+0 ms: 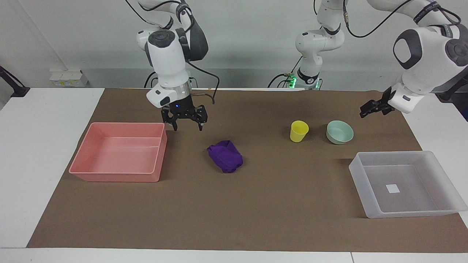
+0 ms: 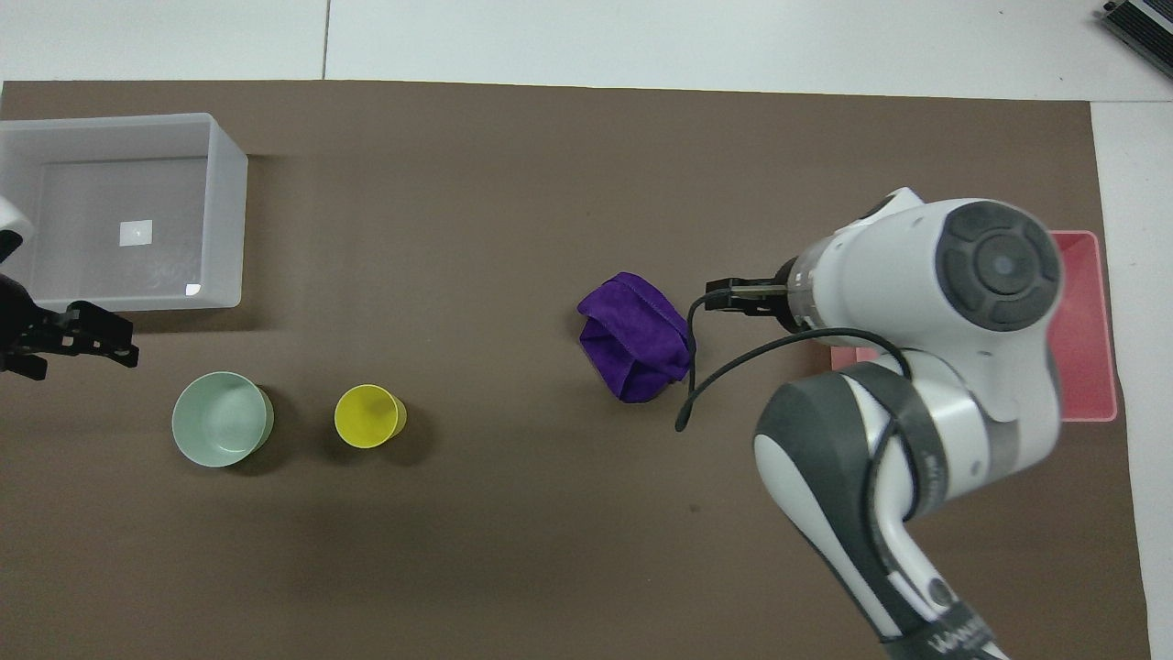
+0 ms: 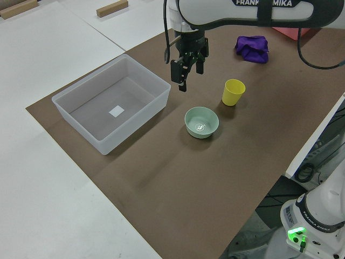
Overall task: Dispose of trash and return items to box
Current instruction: 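Grasp the purple cloth with the right gripper while the left gripper grasps the bowl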
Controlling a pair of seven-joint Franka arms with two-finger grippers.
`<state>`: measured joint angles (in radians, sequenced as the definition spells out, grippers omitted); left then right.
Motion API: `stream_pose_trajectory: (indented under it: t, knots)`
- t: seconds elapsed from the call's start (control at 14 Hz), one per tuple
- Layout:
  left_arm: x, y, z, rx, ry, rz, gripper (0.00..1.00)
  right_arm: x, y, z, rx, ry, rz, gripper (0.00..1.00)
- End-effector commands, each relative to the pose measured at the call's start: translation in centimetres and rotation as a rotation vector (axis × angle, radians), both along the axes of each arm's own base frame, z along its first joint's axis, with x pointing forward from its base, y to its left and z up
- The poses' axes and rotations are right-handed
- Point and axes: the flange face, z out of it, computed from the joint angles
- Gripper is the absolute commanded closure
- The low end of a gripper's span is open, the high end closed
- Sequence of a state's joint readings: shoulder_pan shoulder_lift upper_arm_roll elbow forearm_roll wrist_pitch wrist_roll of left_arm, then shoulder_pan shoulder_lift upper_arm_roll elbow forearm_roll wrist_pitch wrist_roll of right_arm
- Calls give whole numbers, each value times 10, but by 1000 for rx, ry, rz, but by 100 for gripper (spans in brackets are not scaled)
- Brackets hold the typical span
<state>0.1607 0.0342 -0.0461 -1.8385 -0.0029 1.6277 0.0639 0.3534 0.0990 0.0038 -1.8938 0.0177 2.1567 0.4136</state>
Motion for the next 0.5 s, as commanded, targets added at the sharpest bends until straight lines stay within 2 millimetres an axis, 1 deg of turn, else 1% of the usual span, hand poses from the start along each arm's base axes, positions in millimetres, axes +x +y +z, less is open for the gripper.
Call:
stream_pose_trajectory:
  t: [0.0, 0.07, 0.21, 0.36, 0.43]
  knots:
    - [-30, 21, -29, -86, 19, -54, 0, 7, 44, -46, 26, -16, -17, 0]
    - [-40, 26, -47, -106, 25, -42, 0, 10, 57, -63, 40, -37, -12, 0]
    - [-55, 32, -79, -125, -12, -44, 0, 8, 82, -94, 40, -40, 23, 0]
    - [-67, 29, -108, -147, -33, -19, 0, 7, 102, -126, 40, -64, 64, 0]
    - [-73, 28, -122, -145, -36, -27, 0, 10, 102, -141, 35, -71, 75, 0]
